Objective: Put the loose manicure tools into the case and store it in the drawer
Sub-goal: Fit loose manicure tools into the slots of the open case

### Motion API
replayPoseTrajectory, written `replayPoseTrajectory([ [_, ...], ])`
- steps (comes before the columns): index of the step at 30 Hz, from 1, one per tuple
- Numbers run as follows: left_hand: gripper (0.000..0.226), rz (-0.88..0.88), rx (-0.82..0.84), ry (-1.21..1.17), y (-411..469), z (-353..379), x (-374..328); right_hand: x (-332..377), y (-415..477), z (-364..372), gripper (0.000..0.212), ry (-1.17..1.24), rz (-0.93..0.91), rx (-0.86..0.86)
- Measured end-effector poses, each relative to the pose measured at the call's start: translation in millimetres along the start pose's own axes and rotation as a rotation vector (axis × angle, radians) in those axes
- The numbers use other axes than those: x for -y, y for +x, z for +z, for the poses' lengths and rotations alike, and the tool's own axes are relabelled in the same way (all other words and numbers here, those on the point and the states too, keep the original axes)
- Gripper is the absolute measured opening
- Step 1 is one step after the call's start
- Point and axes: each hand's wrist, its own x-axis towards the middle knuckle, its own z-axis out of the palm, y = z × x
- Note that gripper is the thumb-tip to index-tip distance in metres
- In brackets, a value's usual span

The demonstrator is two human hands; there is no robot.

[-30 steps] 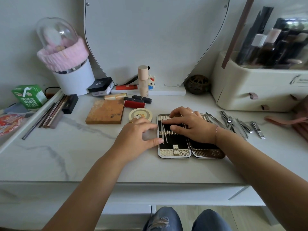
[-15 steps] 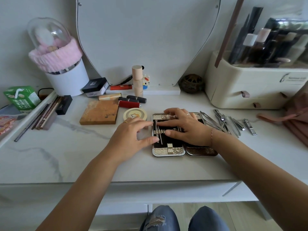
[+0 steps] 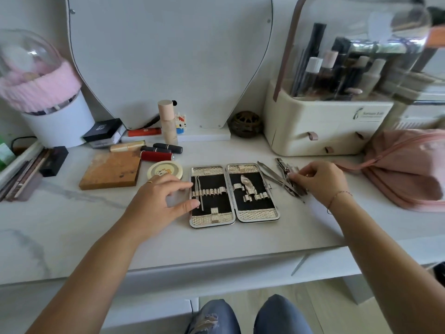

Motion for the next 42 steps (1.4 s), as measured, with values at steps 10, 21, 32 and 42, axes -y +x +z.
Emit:
replayPoseTrajectory([
  [10, 0.054, -0.022, 0.009, -0.016, -0.2, -0.3, -0.3, 5.9, 5.2, 2.1, 0.033, -0.113, 0.035, 0.083],
  [21, 0.054, -0.038, 0.015, -0.014, -0.3, 0.0, 0.0, 10.2, 3.9, -1.8, 0.036, 0.197, 0.078, 0.090],
  [32, 0.063, -0.018, 0.023, -0.022, -0.4, -2.1, -1.5, 52.0, -6.0, -1.7, 0.022, 0.807, 0.045, 0.381],
  [42, 0.109, -0.042, 0.086, 0.020, -0.1, -3.8, -3.9, 146.6, -11.9, 70.0, 0.005, 0.821, 0.000, 0.699],
])
